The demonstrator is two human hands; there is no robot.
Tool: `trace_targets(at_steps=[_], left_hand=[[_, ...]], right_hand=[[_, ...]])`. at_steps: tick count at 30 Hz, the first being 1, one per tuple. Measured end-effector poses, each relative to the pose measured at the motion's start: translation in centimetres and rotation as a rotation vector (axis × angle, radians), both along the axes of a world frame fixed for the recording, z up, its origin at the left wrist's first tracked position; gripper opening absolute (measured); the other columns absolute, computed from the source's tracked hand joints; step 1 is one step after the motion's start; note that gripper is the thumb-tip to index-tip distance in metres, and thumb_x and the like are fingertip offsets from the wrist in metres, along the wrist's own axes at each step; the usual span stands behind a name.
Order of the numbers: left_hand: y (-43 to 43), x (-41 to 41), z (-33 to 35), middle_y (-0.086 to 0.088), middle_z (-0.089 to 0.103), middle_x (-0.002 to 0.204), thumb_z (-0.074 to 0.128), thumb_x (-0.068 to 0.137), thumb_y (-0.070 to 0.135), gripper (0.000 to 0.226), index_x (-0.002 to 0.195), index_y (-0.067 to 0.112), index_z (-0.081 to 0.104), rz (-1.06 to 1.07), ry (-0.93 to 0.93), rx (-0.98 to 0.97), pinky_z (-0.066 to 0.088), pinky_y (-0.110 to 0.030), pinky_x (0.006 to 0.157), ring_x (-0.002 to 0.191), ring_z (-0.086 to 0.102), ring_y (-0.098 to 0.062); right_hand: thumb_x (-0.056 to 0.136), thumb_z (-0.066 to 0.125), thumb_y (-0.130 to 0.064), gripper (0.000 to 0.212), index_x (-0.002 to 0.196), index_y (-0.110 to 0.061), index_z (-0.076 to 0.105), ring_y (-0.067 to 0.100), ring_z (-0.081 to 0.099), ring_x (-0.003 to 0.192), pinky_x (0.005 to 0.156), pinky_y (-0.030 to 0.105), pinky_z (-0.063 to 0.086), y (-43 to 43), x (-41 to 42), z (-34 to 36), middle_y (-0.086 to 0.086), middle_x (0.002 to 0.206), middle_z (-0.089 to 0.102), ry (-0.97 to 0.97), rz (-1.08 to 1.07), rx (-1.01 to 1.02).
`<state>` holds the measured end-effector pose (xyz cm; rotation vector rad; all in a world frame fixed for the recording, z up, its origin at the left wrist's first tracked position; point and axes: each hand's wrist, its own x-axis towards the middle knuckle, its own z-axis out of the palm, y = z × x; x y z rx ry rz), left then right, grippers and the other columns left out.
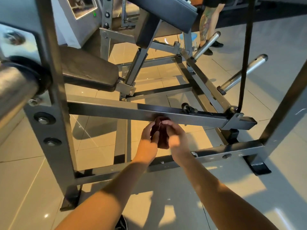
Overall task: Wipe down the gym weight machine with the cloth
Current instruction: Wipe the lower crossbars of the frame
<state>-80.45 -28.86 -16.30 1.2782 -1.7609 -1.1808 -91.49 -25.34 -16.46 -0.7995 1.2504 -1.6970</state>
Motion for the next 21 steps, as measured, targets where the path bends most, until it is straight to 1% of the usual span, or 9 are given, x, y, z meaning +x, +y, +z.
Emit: trace_targets(at_steps=[3, 5, 7, 9, 11, 13, 14, 17, 21], left_hand=[[-0.2, 2.1, 0.7, 0.002, 0.052, 0.138, 0.051, 0.104, 0.009, 0.039, 0.136, 0.030, 0.046, 0.086, 0.168, 0.053, 0.047, -0.023, 0.102, 0.129, 0.050, -0.015], [-1.0, 3.4, 1.2, 0.001, 0.057, 0.128, 0.054, 0.103, 0.006, 0.034, 0.128, 0.029, 0.050, 0.181, 0.232, 0.034, 0.052, -0.028, 0.100, 0.120, 0.057, -0.015], [-1.9, 4.6, 1.4, 0.001, 0.058, 0.122, 0.057, 0.100, 0.005, 0.033, 0.121, 0.031, 0.052, 0.342, 0.254, -0.004, 0.055, -0.027, 0.095, 0.115, 0.058, -0.014], [-3.1, 5.7, 1.4, 0.001, 0.056, 0.123, 0.059, 0.099, 0.007, 0.033, 0.119, 0.032, 0.053, 0.516, 0.312, -0.048, 0.057, -0.027, 0.094, 0.113, 0.059, -0.013], [-4.2, 6.0, 1.5, -0.001, 0.053, 0.129, 0.056, 0.100, 0.005, 0.034, 0.122, 0.029, 0.051, 0.594, 0.367, -0.073, 0.057, -0.019, 0.089, 0.115, 0.058, -0.014], [-4.6, 5.2, 1.7, -0.002, 0.049, 0.133, 0.052, 0.102, 0.005, 0.035, 0.125, 0.030, 0.047, 0.599, 0.383, -0.065, 0.051, -0.005, 0.077, 0.116, 0.056, -0.014], [-4.6, 4.6, 1.6, -0.001, 0.049, 0.133, 0.051, 0.103, 0.004, 0.036, 0.125, 0.032, 0.045, 0.595, 0.395, -0.057, 0.050, -0.004, 0.074, 0.114, 0.056, -0.013], [-4.3, 2.7, 1.1, -0.002, 0.050, 0.129, 0.049, 0.101, -0.002, 0.041, 0.118, 0.035, 0.046, 0.522, 0.419, -0.045, 0.053, -0.011, 0.077, 0.113, 0.057, -0.012], [-3.6, -0.2, 0.4, 0.007, 0.066, 0.104, 0.051, 0.101, -0.002, 0.026, 0.107, 0.022, 0.057, 0.356, 0.560, 0.083, 0.055, -0.019, 0.075, 0.093, 0.066, -0.007]], right_hand=[[0.105, 0.051, -0.011, 0.025, 0.105, -0.021, 0.074, 0.019, 0.064, 0.105, 0.090, 0.035, 0.059, -0.8, 2.7, 1.5, -0.007, 0.110, 0.069, -0.038, 0.021, 0.135], [0.104, 0.053, -0.007, 0.023, 0.107, -0.017, 0.073, 0.011, 0.065, 0.103, 0.090, 0.024, 0.055, -1.7, 3.9, 2.5, -0.011, 0.110, 0.069, 0.050, 0.116, 0.116], [0.102, 0.057, -0.009, 0.020, 0.109, -0.021, 0.072, 0.005, 0.063, 0.103, 0.097, 0.025, 0.050, -2.6, 4.3, 3.4, -0.014, 0.111, 0.067, 0.303, 0.159, 0.059], [0.103, 0.057, -0.014, 0.025, 0.124, -0.024, 0.067, 0.008, 0.055, 0.118, 0.107, 0.028, 0.044, -4.1, 3.6, 3.7, -0.009, 0.124, 0.062, 0.700, 0.091, 0.044], [0.104, 0.053, -0.018, 0.033, 0.137, -0.023, 0.059, 0.014, 0.046, 0.131, 0.114, 0.033, 0.040, -5.4, 2.4, 3.8, -0.002, 0.139, 0.055, 0.899, 0.018, 0.053], [0.106, 0.050, -0.020, 0.039, 0.145, -0.022, 0.051, 0.016, 0.042, 0.138, 0.117, 0.038, 0.038, -6.0, 1.3, 3.2, -0.001, 0.147, 0.050, 0.946, 0.027, 0.074], [0.106, 0.049, -0.020, 0.042, 0.148, -0.023, 0.048, 0.015, 0.040, 0.141, 0.118, 0.039, 0.037, -6.0, 1.1, 2.6, -0.002, 0.150, 0.048, 0.963, 0.046, 0.077], [0.107, 0.047, -0.018, 0.044, 0.150, -0.024, 0.046, 0.014, 0.035, 0.146, 0.121, 0.038, 0.033, -5.7, 0.6, 1.8, -0.004, 0.155, 0.045, 0.956, 0.069, 0.037], [0.108, 0.044, -0.018, 0.044, 0.151, -0.025, 0.044, 0.011, 0.019, 0.153, 0.124, 0.029, 0.016, -5.1, 0.8, 2.5, -0.007, 0.162, 0.035, 0.887, 0.093, 0.074]])
